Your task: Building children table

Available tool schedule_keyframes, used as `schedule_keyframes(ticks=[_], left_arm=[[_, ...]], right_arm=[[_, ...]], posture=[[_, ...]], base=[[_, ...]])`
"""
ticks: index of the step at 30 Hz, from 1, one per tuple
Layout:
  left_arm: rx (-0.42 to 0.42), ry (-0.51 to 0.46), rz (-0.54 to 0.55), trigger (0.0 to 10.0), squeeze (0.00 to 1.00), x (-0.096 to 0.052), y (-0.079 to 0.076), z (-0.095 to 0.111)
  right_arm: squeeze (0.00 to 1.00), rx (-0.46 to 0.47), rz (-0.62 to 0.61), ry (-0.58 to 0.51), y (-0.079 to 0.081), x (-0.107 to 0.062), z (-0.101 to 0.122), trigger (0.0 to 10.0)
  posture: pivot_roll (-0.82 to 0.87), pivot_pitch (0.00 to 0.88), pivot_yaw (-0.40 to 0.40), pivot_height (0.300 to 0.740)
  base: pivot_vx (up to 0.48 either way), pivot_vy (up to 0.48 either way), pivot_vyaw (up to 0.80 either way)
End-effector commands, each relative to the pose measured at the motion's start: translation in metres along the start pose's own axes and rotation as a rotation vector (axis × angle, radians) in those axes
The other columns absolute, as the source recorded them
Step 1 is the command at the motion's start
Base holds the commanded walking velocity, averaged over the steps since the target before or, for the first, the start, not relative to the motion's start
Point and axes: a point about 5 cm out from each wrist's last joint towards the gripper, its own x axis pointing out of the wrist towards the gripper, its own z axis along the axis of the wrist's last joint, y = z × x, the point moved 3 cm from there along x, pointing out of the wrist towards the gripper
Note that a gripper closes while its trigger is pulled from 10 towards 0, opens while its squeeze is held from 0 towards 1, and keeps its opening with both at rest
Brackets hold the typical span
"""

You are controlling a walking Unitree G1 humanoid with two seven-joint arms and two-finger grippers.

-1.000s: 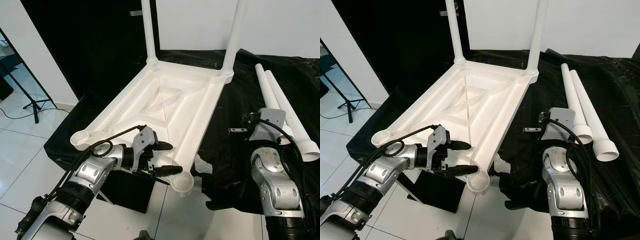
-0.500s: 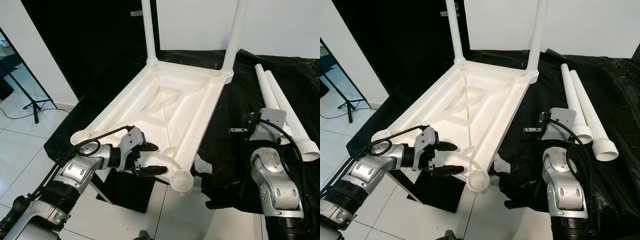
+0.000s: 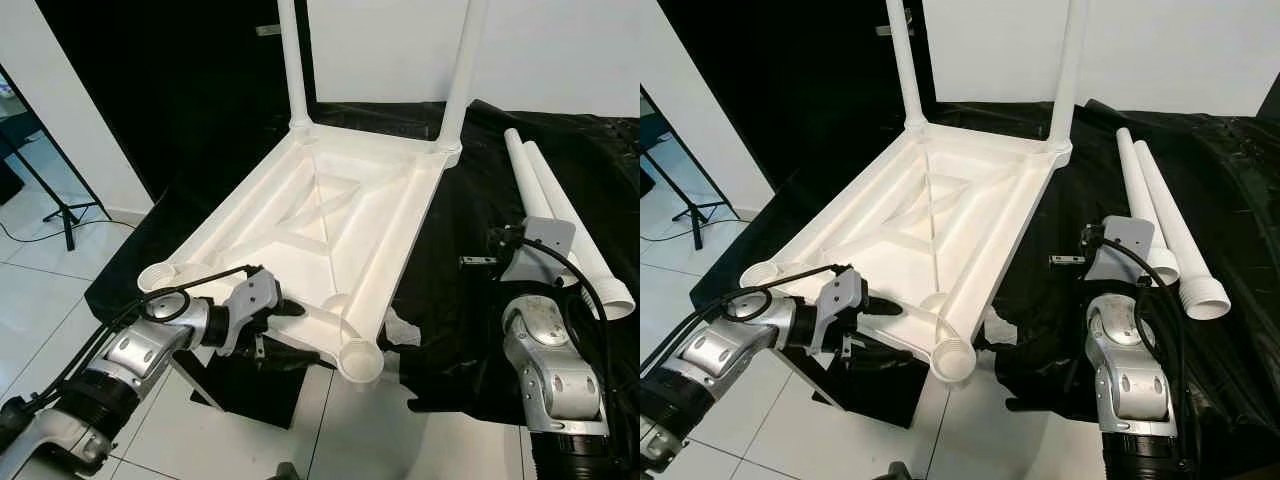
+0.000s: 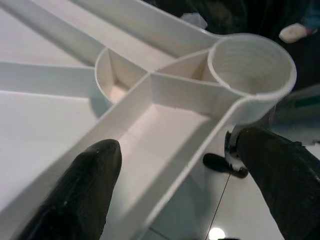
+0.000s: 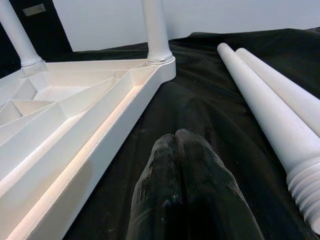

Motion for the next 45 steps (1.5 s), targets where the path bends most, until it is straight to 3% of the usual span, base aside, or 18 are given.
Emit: schedule_keyframes(ticks=[1,6,11,12,13,14,15,27,28,30,36,37,38,39,40,41,42,45], left_arm=[[0.016,0.02,-0.473,10.0,0.0,-0.01,-0.038,-0.002],[0.026,0.034,-0.464,10.0,0.0,-0.005,-0.037,-0.005],[0.094,0.12,-0.375,10.0,0.0,0.016,-0.027,-0.021],[0.119,0.134,-0.291,5.8,0.0,0.035,-0.017,-0.021],[0.119,0.134,-0.291,5.8,0.0,0.035,-0.017,-0.021],[0.123,0.123,-0.27,4.1,0.0,0.042,-0.014,-0.018],[0.129,0.099,-0.248,0.0,0.0,0.047,-0.011,-0.014],[0.103,-0.158,-0.216,0.0,0.0,0.063,-0.002,0.028],[0.096,-0.222,-0.229,0.0,0.0,0.07,-0.002,0.04],[0.095,-0.234,-0.223,0.0,0.0,0.076,-0.001,0.044],[0.098,-0.21,-0.123,0.0,0.0,0.11,0.005,0.044],[0.098,-0.2,-0.092,2.4,0.0,0.117,0.007,0.044],[0.094,-0.193,-0.067,3.5,0.0,0.124,0.008,0.044],[0.094,-0.193,-0.067,3.5,0.0,0.124,0.008,0.044],[0.083,-0.184,-0.023,7.3,0.0,0.134,0.011,0.045],[0.083,-0.184,-0.023,7.3,0.0,0.134,0.011,0.045],[0.068,-0.183,0.015,10.0,0.0,0.137,0.015,0.046],[0.05,-0.187,0.068,10.0,0.0,0.142,0.021,0.048]], right_arm=[[0.0,0.015,0.004,0.02,0.001,0.001,-0.003,10.0],[0.0,0.023,0.001,0.025,0.0,0.002,-0.003,10.0],[0.0,0.036,-0.001,0.025,0.0,0.003,-0.002,10.0],[0.0,0.038,0.003,0.017,0.001,0.004,0.001,10.0],[0.0,0.038,0.003,0.017,0.001,0.004,0.001,10.0],[0.0,0.039,0.003,0.015,0.001,0.004,0.002,10.0],[0.0,0.039,0.002,0.013,0.0,0.004,0.003,10.0],[0.0,0.04,-0.006,0.008,-0.002,0.002,0.005,10.0],[0.0,0.04,-0.008,0.009,-0.002,0.002,0.005,10.0],[0.0,0.042,-0.009,0.009,-0.002,0.002,0.005,10.0],[0.0,0.047,-0.008,-0.005,-0.001,0.001,0.011,10.0],[0.0,0.047,-0.007,-0.01,0.0,0.001,0.012,10.0],[0.0,0.048,-0.005,-0.021,0.0,0.001,0.016,10.0],[0.0,0.048,-0.005,-0.021,0.0,0.001,0.016,10.0],[0.0,0.044,0.001,-0.044,0.001,0.001,0.023,10.0],[0.0,0.044,0.001,-0.044,0.001,0.001,0.023,10.0],[0.0,0.043,0.002,-0.056,0.002,0.0,0.027,10.0],[0.0,0.045,0.001,-0.07,0.002,0.0,0.032,10.0]], posture=[[0.09,0.0,0.043,0.74],[0.09,0.0,0.043,0.74],[0.08,0.0,0.04,0.74],[0.08,0.0,0.04,0.74],[0.08,0.0,0.04,0.74],[0.08,0.0,0.04,0.74],[0.07,0.0,0.04,0.74],[0.06,0.0,0.048,0.74],[0.06,0.0,0.051,0.74],[0.06,0.0,0.052,0.74],[0.05,0.0,0.058,0.74],[0.05,0.0,0.058,0.74],[0.05,0.0,0.06,0.74],[0.05,0.0,0.06,0.74],[0.05,0.0,0.06,0.74],[0.05,0.0,0.06,0.74],[0.04,0.0,0.065,0.74],[0.04,0.0,0.066,0.74]], base=[[0.0,0.0,0.0],[0.0,0.0,0.0],[0.0,0.0,0.0],[0.0,0.0,0.0],[0.0,0.0,0.0],[0.0,0.0,0.0],[0.0,0.0,0.0],[0.0,0.0,0.0],[0.0,0.0,0.0],[0.0,0.0,0.0],[0.0,0.0,0.0],[0.0,0.0,0.0],[0.0,0.0,0.0],[0.0,0.0,0.0],[0.0,0.0,0.0],[0.0,0.0,0.0],[0.0,0.0,0.0],[0.0,0.0,0.0]])
